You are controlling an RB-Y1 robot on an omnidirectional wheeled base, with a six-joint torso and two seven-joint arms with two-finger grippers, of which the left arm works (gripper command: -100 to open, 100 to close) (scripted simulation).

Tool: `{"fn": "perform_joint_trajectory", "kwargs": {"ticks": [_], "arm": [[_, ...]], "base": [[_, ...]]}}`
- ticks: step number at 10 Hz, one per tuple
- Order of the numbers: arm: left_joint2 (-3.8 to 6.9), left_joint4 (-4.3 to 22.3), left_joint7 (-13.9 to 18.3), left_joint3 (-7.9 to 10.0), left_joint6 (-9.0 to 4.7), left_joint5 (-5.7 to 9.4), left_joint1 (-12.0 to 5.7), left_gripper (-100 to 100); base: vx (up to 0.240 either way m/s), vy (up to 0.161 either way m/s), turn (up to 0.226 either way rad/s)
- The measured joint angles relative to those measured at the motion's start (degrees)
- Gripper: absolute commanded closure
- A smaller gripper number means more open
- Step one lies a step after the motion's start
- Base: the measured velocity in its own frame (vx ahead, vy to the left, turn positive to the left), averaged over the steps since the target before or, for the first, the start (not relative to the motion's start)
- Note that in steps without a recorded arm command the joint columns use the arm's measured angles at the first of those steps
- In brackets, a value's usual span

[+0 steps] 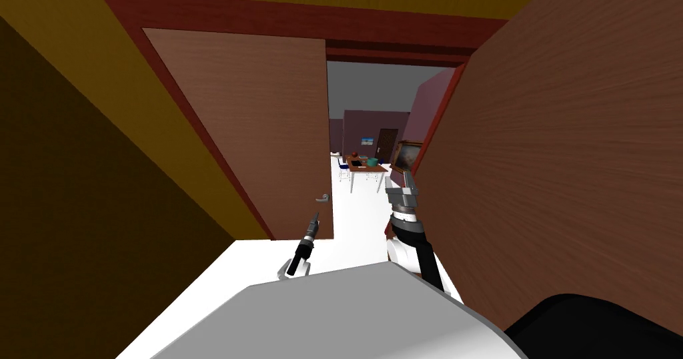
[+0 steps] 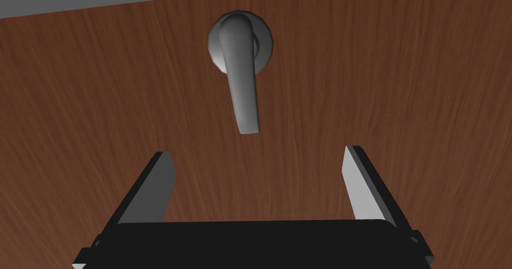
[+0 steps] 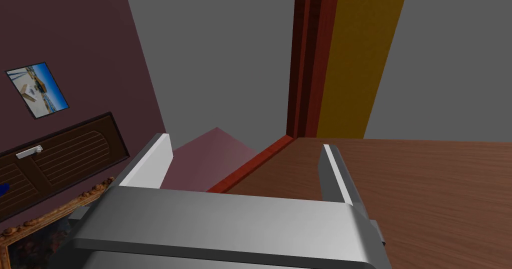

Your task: Pull the door open

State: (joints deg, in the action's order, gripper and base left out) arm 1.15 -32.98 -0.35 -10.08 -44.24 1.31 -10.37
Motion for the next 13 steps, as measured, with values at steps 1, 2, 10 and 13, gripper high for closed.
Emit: {"fn": "perform_joint_trajectory", "kwargs": {"ticks": [1, 2, 10, 13], "arm": [[1.07, 0.9, 0.6, 0.08, -0.24, 0.06, -0.13, -100], [1.76, 2.9, 1.3, 0.5, -0.64, 0.34, -1.61, -100], [2.44, 3.7, 4.3, 0.7, -2.49, 0.83, -3.86, -100], [2.25, 3.2, 4.7, 0.65, -2.67, 0.86, -3.9, -100]], "base": [[0.005, 0.018, -0.122], [0.114, -0.052, 0.108], [0.173, -0.093, 0.151], [0.111, -0.109, 0.119]]}}
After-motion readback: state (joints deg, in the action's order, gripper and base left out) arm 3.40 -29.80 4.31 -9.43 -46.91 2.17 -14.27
